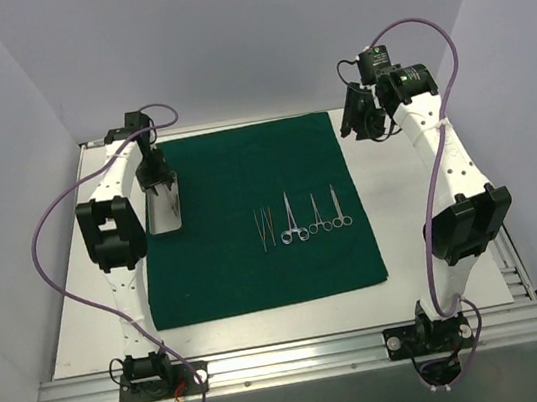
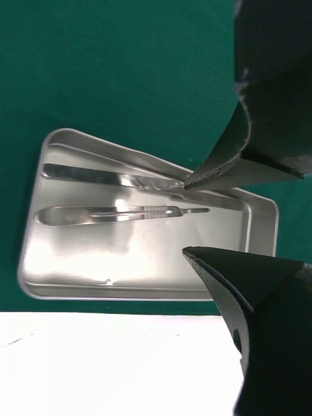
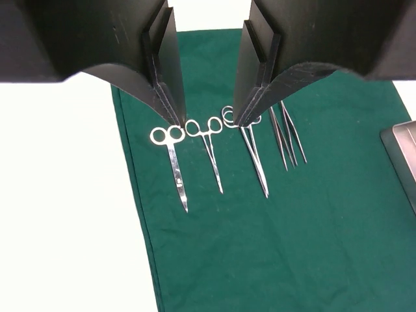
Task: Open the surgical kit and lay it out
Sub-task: Pick up the medical item from the container.
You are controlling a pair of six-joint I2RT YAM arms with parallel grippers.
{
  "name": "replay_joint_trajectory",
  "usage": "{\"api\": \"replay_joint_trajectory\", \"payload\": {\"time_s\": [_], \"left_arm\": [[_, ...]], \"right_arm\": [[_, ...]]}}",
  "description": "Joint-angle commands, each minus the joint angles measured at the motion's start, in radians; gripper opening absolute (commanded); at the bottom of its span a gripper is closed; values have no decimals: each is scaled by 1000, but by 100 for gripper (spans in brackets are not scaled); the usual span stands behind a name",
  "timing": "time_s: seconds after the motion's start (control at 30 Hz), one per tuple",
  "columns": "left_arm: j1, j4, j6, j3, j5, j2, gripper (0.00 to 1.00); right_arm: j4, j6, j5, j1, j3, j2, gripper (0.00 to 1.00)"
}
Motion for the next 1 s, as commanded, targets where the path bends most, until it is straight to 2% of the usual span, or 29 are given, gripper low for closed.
{"api": "replay_joint_trajectory", "payload": {"time_s": [0.0,0.2,0.43,0.53,0.97], "left_arm": [[7,-1,14,103,-21,42,49],[9,-16,-8,128,-29,85,54],[7,-7,-8,124,4,104,53],[6,-10,-15,108,7,110,50],[-13,68,-29,-16,7,58,49]], "right_arm": [[-45,8,19,-3,-4,-51,36],[-48,30,18,-9,-20,-54,36],[-37,41,4,-9,-35,-52,36],[-40,42,1,-10,-35,-51,36],[-43,34,-11,-13,-63,-66,36]]}}
